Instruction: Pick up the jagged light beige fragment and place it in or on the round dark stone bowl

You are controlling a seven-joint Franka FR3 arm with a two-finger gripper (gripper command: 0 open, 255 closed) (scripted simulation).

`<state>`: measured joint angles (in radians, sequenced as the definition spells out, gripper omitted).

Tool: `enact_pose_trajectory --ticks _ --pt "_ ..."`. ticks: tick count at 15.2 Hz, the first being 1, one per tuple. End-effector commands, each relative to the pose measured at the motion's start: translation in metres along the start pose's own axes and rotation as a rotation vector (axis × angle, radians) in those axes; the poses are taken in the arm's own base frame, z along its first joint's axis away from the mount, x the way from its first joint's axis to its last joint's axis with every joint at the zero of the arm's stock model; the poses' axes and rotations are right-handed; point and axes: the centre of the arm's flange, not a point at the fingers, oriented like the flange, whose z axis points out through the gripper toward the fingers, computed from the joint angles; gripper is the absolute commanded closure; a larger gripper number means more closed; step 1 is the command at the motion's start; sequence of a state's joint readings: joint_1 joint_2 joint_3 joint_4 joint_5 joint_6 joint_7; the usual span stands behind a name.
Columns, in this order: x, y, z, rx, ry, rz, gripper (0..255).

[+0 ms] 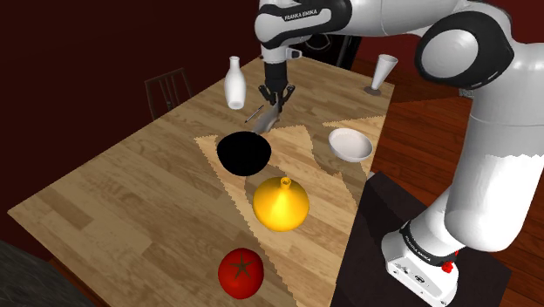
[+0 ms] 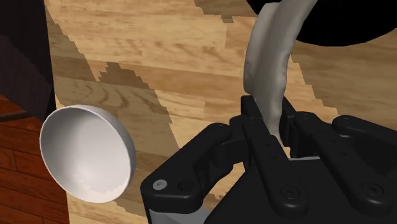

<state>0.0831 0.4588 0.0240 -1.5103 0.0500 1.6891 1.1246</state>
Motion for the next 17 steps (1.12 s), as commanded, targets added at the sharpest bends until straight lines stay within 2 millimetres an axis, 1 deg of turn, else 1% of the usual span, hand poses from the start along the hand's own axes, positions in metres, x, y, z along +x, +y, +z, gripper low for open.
enact_pose_trajectory --ticks 1,7,8,17 --pt "-0.025 -0.009 -0.001 0.0 0.0 0.001 255" --pt "-0.096 -0.044 0.003 0.0 0.0 0.001 255" --pt "-0.11 -0.051 0.003 0.0 0.0 0.001 255" --pt "-0.102 -0.062 0.049 0.0 0.0 0.001 255"
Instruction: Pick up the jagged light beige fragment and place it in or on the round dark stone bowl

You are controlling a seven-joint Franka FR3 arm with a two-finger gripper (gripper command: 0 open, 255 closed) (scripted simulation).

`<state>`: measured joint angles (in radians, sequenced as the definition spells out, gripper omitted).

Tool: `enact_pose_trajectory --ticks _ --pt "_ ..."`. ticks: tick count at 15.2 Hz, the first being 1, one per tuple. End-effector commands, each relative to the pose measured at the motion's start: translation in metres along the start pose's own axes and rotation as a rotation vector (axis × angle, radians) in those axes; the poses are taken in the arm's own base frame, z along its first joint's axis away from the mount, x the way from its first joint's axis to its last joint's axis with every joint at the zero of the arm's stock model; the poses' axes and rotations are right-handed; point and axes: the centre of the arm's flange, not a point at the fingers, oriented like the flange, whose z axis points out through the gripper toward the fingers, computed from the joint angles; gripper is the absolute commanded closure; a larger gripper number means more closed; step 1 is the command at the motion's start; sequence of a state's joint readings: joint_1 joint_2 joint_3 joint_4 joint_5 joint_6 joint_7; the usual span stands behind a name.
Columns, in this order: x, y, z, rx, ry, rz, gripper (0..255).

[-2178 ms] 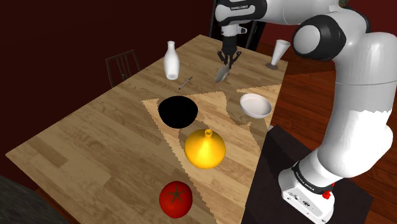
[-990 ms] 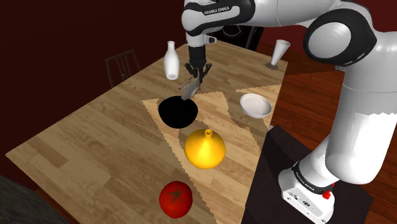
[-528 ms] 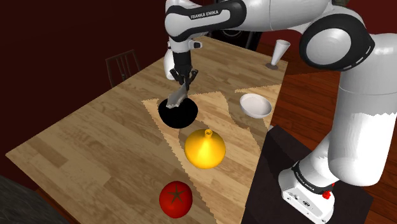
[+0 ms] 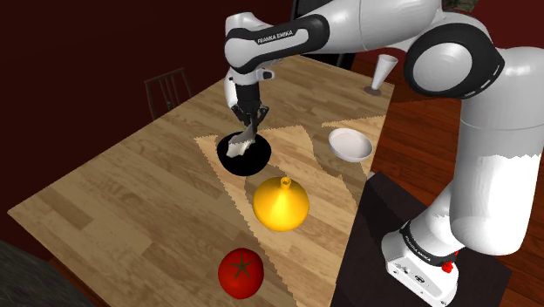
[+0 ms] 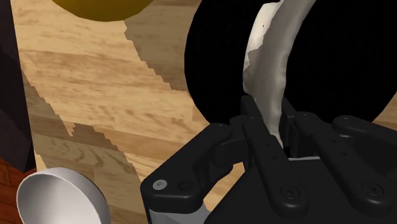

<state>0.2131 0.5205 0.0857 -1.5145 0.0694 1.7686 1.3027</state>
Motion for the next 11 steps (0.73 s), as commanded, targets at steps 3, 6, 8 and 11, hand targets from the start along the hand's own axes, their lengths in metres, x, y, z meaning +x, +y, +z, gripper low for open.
enact_pose_trajectory --ticks 3,6,8,11 --pt "0.005 -0.006 0.021 0.001 0.0 0.0 255" --pt "0.007 -0.008 0.03 0.001 0.0 0.0 255" --pt "0.007 -0.008 0.03 0.001 0.0 0.0 255" --pt "0.007 -0.008 0.03 0.001 0.0 0.0 255"
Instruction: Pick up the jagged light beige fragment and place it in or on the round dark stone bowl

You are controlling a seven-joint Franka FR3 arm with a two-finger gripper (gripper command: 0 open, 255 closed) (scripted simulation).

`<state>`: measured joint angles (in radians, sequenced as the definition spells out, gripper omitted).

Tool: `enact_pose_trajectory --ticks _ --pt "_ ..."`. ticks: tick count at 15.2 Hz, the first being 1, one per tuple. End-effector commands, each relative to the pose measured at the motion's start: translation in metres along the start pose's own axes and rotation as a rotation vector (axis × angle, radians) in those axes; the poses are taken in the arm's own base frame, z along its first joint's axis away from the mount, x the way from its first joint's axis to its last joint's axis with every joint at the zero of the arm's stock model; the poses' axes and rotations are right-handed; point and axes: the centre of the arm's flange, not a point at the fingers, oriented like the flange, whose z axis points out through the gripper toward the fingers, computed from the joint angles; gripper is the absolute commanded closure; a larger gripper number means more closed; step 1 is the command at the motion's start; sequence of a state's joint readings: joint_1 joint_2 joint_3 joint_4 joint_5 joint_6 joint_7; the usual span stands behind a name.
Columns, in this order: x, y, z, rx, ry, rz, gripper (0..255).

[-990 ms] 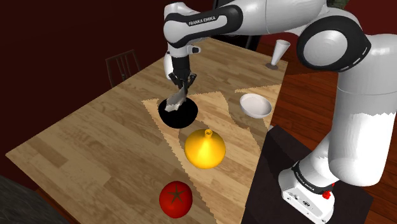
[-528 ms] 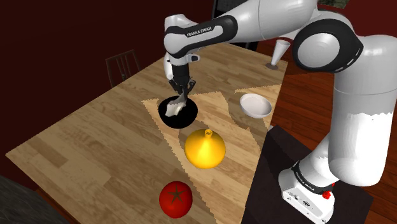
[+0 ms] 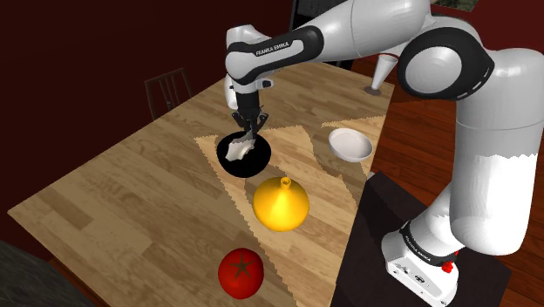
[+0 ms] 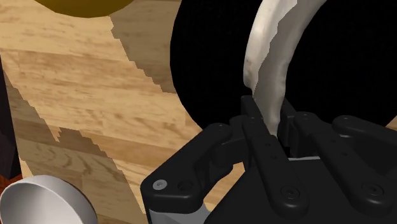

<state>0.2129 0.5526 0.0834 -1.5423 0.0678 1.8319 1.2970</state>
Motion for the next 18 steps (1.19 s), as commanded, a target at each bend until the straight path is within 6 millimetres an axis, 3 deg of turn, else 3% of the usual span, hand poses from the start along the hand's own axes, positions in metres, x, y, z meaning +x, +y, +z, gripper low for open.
enact_pose_trajectory --ticks 1,2,7,11,18 --pt "0.0 0.0 0.002 -0.003 -0.001 -0.001 255" --pt "0.0 0.0 0.002 -0.003 -0.001 -0.001 0" --pt "0.0 0.0 0.002 -0.003 -0.001 -0.001 0" --pt "0.0 0.0 -0.048 -0.003 -0.001 -0.001 0" --pt "0.0 0.0 -0.048 -0.003 -0.001 -0.001 0"
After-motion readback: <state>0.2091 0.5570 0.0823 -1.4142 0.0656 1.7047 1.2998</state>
